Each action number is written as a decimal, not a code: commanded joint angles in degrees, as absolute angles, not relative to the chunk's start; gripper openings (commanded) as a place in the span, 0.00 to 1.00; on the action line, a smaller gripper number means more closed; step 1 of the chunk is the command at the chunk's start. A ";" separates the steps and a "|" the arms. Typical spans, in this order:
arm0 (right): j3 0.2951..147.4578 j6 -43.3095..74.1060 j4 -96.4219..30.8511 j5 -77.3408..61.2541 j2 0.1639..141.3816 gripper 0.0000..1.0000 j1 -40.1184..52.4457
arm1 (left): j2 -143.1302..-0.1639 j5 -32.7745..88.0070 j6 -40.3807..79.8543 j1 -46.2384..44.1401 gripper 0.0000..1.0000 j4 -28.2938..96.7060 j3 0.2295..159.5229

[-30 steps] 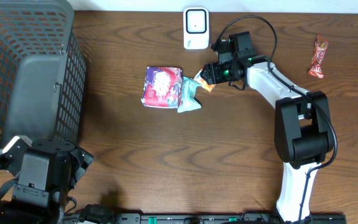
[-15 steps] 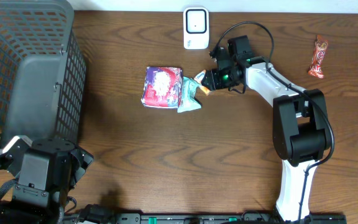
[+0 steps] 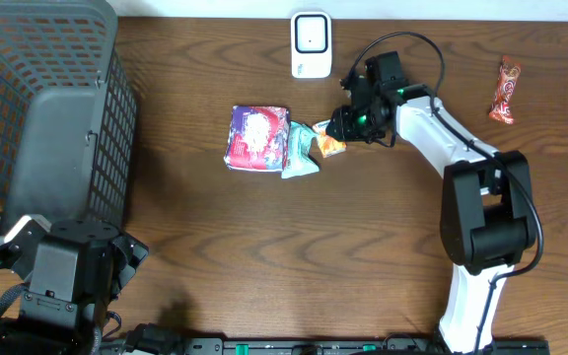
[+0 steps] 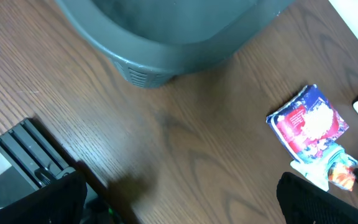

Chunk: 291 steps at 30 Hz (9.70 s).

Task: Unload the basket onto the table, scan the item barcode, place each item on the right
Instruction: 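Grasp the orange Kleenex pack with the right gripper and lift it, then hold the Kleenex pack up in front of the white scanner, then carry the Kleenex pack right and release it beside the snack bar, then move the right gripper back to the mint-green wipes pack, then grasp the mint-green wipes pack with the right gripper and lift it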

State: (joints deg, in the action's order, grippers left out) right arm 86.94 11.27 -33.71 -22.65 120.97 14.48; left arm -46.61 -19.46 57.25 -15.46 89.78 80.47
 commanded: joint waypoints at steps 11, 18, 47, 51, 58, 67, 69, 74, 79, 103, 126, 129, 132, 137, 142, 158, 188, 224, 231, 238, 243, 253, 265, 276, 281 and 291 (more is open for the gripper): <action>84.31 17.15 -34.00 -16.56 120.79 0.38 16.62 | -46.72 -20.23 58.17 -15.38 0.98 89.95 80.40; 80.49 17.15 -31.18 -15.99 122.15 0.26 17.52 | -46.72 -20.23 58.17 -15.38 0.98 89.95 80.40; 80.73 10.98 -30.81 -2.07 104.22 0.01 15.79 | -46.72 -20.23 58.17 -15.38 0.98 89.95 80.40; 80.73 10.15 -28.86 0.10 104.14 0.01 15.79 | -46.72 -20.21 58.17 -15.38 0.98 89.95 80.40; 80.73 5.91 -12.03 4.21 104.18 0.01 16.58 | -46.72 -20.23 58.17 -15.38 0.98 89.95 80.40; 81.65 3.16 8.75 9.56 107.50 0.01 18.50 | -46.72 -20.23 58.17 -15.38 0.98 89.95 80.40; 83.72 3.14 8.58 9.54 109.86 0.01 18.90 | -46.72 -20.23 58.17 -15.38 0.98 89.95 80.40; 97.08 3.14 -3.07 9.52 118.43 0.01 19.66 | -46.72 -20.23 58.17 -15.38 0.98 89.95 80.40; 114.98 0.23 -17.15 9.58 128.38 0.01 19.66 | -46.72 -20.23 58.17 -15.38 0.98 89.95 80.40; 128.33 -24.60 -25.54 28.18 139.85 0.01 26.63 | -46.72 -20.23 58.17 -15.38 0.98 89.95 80.40; 127.33 -12.99 -27.77 39.51 139.85 0.01 20.43 | -46.72 -20.21 58.17 -15.38 0.98 89.95 80.40; 127.33 -7.22 -33.50 43.44 139.85 0.01 15.20 | -46.72 -20.23 58.17 -15.38 0.98 89.95 80.40; 127.33 -2.50 -39.40 44.69 139.85 0.01 9.89 | -46.72 -20.23 58.17 -15.38 0.98 89.95 80.40; 127.33 0.36 -46.87 41.98 139.85 0.01 1.96 | -46.72 -20.23 58.17 -15.38 0.98 89.95 80.40; 127.26 -0.05 -50.94 32.45 139.85 0.01 -3.97 | -46.72 -20.23 58.17 -15.38 0.98 89.95 80.40; 126.65 0.45 -57.28 20.43 137.95 0.99 -6.90 | -46.72 -20.23 58.17 -15.38 0.98 89.95 80.40; 125.34 23.31 -94.24 -1.50 106.30 0.99 6.13 | -46.72 -20.23 58.17 -15.38 0.98 89.95 80.40; 98.41 28.05 -56.88 -21.02 106.41 0.99 22.81 | -46.72 -20.23 58.17 -15.38 0.98 89.95 80.40; 93.34 33.98 -50.96 -13.63 106.78 0.99 25.80 | -46.72 -20.23 58.17 -15.38 0.98 89.95 80.40; 86.30 34.26 -42.78 -13.63 107.00 0.99 26.72 | -46.72 -20.23 58.17 -15.38 0.98 89.95 80.40; 83.70 34.24 -40.21 -13.56 107.00 0.99 26.72 | -46.72 -20.23 58.17 -15.38 0.98 89.95 80.40; 78.96 34.26 -36.75 -9.04 107.00 0.99 26.72 | -46.72 -20.23 58.17 -15.38 0.98 89.95 80.40; 75.11 36.45 -28.42 -9.08 107.00 0.85 26.74 | -46.72 -20.21 58.17 -15.38 0.98 89.95 80.40; 72.40 39.00 -24.49 -9.54 111.48 0.75 27.38 | -46.72 -20.23 58.17 -15.38 0.98 89.95 80.40; 72.31 38.89 -22.17 -14.81 115.74 0.75 27.70 | -46.72 -20.23 58.17 -15.38 0.98 89.95 80.40; 72.31 38.06 -22.17 -16.93 117.62 0.31 27.38 | -46.72 -20.23 58.17 -15.38 0.98 89.95 80.40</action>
State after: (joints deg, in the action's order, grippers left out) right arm 72.90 38.20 -21.41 -16.73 116.11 26.85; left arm -46.65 -19.44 57.25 -15.46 89.78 80.36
